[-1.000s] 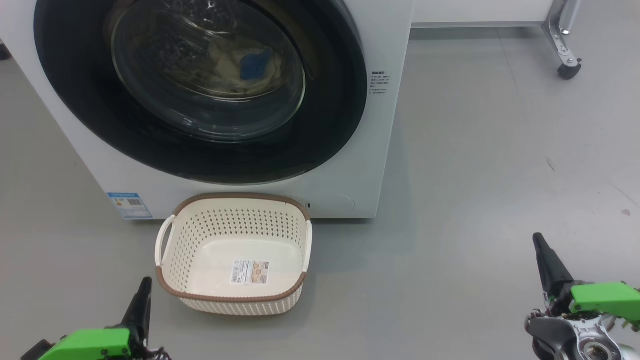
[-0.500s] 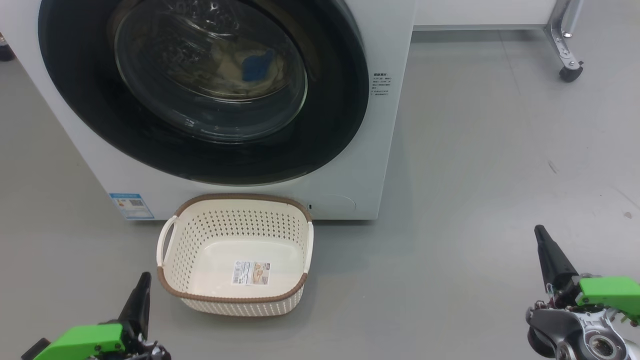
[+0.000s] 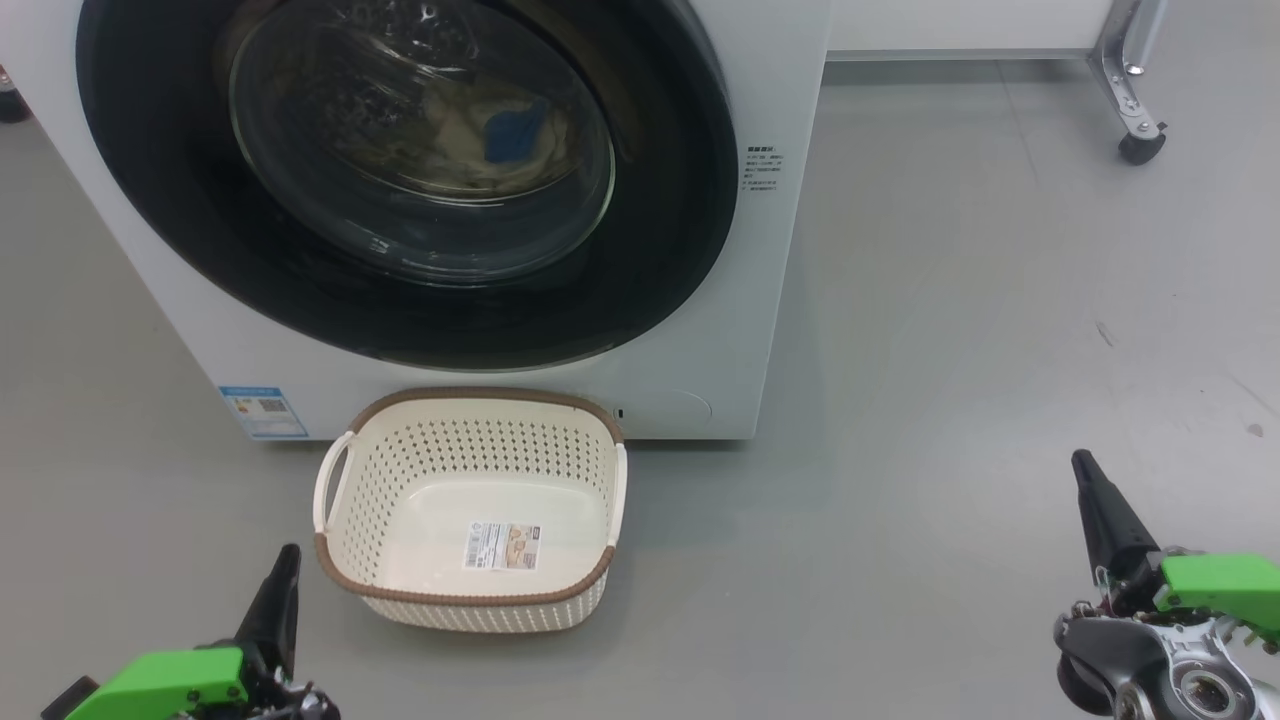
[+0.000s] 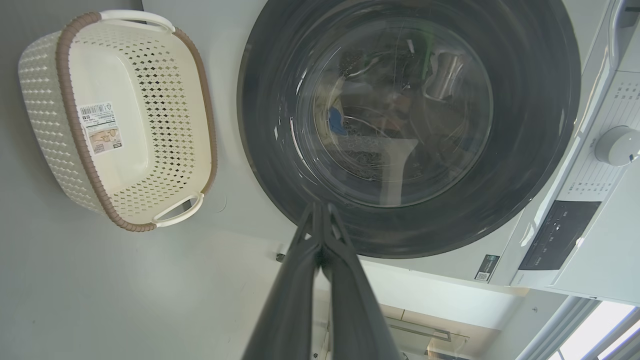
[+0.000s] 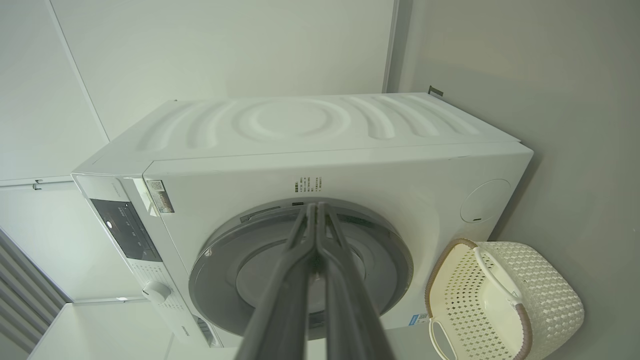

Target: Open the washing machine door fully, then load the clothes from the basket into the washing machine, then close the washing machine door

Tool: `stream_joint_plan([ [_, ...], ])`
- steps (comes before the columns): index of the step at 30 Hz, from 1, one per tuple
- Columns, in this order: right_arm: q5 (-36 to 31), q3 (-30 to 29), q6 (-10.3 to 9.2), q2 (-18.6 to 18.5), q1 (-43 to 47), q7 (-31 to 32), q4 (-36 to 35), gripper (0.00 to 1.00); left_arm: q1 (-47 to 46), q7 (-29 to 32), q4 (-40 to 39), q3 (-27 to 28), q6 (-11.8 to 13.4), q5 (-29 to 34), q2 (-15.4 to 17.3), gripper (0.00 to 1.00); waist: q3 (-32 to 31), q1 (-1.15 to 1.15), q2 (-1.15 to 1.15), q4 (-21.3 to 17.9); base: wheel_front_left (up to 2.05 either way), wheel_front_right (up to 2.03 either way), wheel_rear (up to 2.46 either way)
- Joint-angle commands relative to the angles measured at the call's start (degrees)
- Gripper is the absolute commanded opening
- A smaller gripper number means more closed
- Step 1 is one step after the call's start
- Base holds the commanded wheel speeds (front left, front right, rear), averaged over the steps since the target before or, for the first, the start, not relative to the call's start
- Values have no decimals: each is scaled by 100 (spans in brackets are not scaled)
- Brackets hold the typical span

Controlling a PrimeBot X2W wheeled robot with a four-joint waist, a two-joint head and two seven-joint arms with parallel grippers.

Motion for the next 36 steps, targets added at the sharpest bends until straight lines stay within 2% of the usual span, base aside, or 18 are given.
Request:
stream_joint_plan([
  [1, -12, 80, -16, -91, -305, 48, -167, 0, -283, 30, -157, 203, -3, 10, 86, 0, 0, 0, 0, 0, 0, 0, 0],
  [36, -63, 18, -16, -47, -310, 97, -163, 0, -287, 69, -155, 252, -3, 51, 51, 0, 0, 0, 0, 0, 0, 0, 0],
])
